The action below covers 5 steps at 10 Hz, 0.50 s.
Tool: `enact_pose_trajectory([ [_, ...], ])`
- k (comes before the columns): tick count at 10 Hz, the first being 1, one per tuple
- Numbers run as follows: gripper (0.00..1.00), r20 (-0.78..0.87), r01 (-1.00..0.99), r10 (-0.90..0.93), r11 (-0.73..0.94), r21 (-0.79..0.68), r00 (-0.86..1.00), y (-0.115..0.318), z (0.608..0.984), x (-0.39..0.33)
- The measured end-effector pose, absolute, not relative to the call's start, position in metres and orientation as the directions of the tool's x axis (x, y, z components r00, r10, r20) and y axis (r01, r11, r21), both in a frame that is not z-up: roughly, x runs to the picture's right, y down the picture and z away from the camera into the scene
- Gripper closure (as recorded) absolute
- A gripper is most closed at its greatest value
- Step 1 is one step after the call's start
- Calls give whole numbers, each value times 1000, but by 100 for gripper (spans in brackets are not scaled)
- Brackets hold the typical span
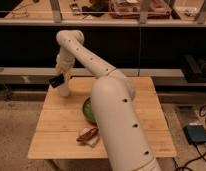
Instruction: Place the eraser in the ceramic cup
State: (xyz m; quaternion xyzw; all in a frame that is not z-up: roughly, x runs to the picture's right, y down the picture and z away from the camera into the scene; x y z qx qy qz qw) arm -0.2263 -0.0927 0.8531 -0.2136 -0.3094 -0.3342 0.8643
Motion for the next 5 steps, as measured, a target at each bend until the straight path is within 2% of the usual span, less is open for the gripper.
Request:
enact_pose_trajectory([
  [5,100,689,684,-417,713,-157,593,-105,861,-225],
])
